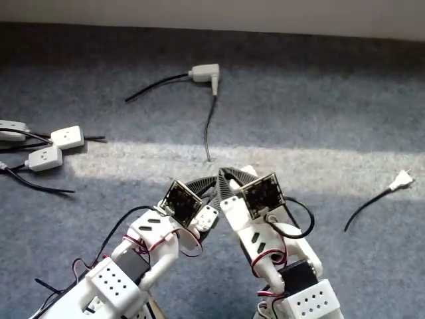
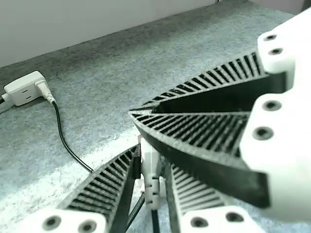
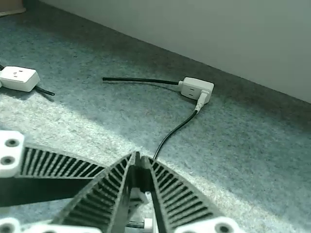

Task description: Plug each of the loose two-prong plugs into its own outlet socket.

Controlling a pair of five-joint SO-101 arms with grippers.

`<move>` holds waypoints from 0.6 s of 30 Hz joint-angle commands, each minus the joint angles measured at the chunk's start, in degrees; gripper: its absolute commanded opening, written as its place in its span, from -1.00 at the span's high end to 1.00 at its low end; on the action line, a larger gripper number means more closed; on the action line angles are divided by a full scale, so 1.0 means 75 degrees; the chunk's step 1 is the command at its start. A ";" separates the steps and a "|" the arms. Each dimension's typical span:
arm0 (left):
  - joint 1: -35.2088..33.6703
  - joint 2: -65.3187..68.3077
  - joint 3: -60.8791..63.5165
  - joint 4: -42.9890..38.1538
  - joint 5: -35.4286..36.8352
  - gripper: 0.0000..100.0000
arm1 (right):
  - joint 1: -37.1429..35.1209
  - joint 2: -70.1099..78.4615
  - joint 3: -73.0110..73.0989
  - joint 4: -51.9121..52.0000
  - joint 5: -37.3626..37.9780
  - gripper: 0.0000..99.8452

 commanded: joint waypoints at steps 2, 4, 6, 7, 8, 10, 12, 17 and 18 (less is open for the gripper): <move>-0.0147 -0.0076 0.0100 -0.0188 0.0070 0.99 | 0.0393 0.0123 0.0475 -0.0240 0.0164 0.98; -0.0158 -0.0076 0.0100 -0.0188 0.0070 0.99 | 0.0393 0.0123 0.0475 -0.0240 0.0164 0.98; -0.0158 -0.0076 0.0100 -0.0188 0.0070 0.99 | 0.0393 0.0111 0.0463 -0.0252 0.0141 0.98; -0.0158 -0.0076 0.0100 -0.0188 0.0070 0.99 | 0.0393 0.0111 0.0440 -0.0240 0.0129 0.98; -0.0158 -0.0076 0.0100 -0.0188 0.0070 0.99 | 0.0393 0.0111 0.0416 -0.0229 0.0129 0.98; -0.0158 -0.0076 0.0100 -0.0188 0.0070 0.99 | 0.0393 0.0100 0.0404 -0.0217 0.0129 0.98; -0.0100 -0.0076 0.0135 -0.0188 0.0059 0.99 | 0.0393 0.0100 0.0334 -0.0158 0.0129 0.98; -0.0053 -0.0076 0.0158 -0.0188 0.0059 0.99 | 0.0193 0.0100 -0.0862 0.0533 -0.0234 0.98; 0.0018 -0.0076 0.0158 -0.0188 0.0059 0.99 | 0.0147 0.0100 -0.1108 0.0697 -0.0375 0.98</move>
